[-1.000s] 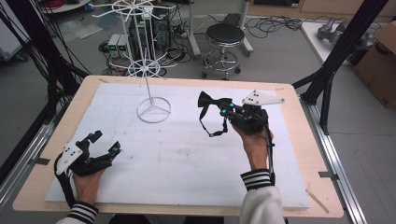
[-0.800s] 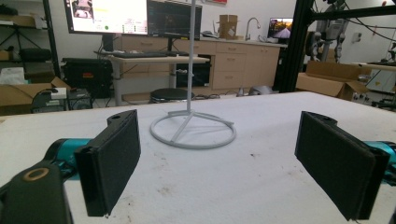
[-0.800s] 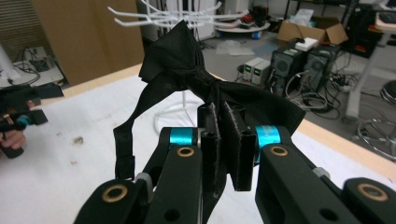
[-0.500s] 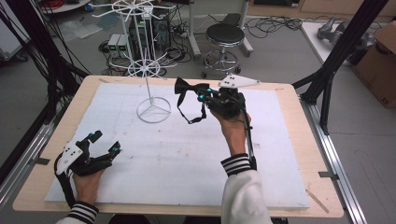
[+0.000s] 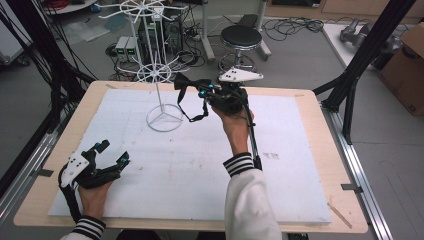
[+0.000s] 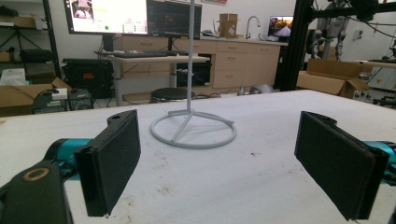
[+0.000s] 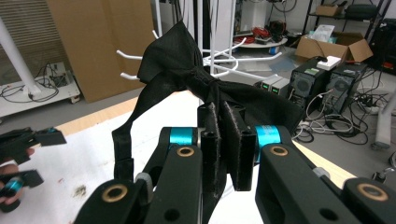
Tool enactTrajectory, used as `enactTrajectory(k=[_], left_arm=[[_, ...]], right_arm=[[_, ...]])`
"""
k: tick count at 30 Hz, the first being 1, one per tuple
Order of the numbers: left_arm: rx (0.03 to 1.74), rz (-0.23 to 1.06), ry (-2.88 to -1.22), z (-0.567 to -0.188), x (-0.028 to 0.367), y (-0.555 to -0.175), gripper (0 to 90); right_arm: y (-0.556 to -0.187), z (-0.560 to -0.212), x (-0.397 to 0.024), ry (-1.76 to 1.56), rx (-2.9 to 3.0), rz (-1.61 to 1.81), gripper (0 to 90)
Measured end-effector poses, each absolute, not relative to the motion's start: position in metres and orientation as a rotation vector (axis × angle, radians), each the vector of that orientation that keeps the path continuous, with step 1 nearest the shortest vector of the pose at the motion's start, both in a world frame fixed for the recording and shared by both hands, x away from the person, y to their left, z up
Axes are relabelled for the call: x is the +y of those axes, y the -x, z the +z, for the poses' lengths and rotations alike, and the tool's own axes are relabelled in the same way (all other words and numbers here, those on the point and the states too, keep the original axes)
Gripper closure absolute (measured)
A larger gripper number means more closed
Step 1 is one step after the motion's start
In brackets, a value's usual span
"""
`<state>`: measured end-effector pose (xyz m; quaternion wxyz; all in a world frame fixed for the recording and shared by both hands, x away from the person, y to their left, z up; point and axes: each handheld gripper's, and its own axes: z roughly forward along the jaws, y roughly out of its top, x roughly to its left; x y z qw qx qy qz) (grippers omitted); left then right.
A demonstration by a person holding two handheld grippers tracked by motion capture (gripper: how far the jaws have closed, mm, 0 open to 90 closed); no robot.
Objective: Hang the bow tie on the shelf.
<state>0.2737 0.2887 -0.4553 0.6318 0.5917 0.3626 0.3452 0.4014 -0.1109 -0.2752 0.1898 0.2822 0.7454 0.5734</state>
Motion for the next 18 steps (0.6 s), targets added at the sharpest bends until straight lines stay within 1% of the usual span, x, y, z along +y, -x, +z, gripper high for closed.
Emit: enactTrajectory(k=[13, 18], left_arm=[[0.825, 0.792, -1.353, -0.455, 0.289, -0.274, 14.8], [0.829, 0.79, -1.351, -0.455, 0.289, -0.274, 14.8]], right_arm=[[-0.438, -0.271, -0.085, -0.818, 2.105, 1.626, 84.8], [-0.446, -0.273, -0.079, -0.814, 2.094, 1.63, 84.8]])
